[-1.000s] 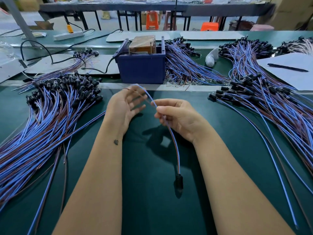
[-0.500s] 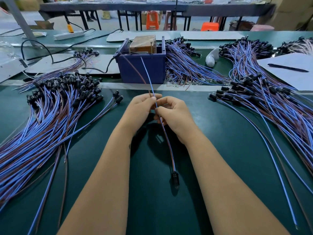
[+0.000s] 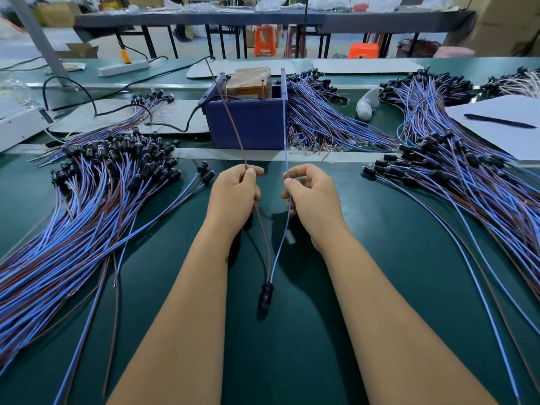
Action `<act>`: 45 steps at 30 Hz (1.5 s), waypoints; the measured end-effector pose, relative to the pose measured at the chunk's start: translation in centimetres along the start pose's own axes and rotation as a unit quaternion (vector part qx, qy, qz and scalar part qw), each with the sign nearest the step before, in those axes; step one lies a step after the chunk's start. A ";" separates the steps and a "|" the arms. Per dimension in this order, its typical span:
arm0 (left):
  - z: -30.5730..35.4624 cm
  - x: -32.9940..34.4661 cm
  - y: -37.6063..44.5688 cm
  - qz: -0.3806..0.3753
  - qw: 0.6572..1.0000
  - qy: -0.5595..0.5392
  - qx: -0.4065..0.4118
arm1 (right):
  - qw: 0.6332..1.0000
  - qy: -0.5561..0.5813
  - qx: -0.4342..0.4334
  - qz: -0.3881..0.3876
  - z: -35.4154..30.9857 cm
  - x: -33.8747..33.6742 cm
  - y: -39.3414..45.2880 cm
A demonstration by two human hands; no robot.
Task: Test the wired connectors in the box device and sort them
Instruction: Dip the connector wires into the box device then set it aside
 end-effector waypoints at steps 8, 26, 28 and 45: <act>0.0 -0.4 -0.1 0.080 0.993 0.092 0.003 | 1.000 -0.011 0.004 0.000 -0.1 0.0 0.0; -0.2 -2.2 -0.4 0.166 0.984 0.060 -0.039 | 1.000 -0.013 -0.001 -0.009 0.4 0.1 0.2; -0.2 -2.2 -0.4 0.164 0.983 0.062 -0.044 | 1.000 -0.013 -0.002 -0.009 0.4 0.0 0.2; -0.1 -2.7 -0.6 0.178 0.981 0.024 -0.068 | 0.999 -0.028 -0.002 -0.018 0.3 0.2 0.1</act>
Point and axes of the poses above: each hand's wrist, its own y-axis towards the middle knuckle, its own x-axis out of the palm, z = x × y, the point moved 3 cm from there along y, towards the middle knuckle, and after that the axes turned 12 degrees about -x, right-handed, at the moved point
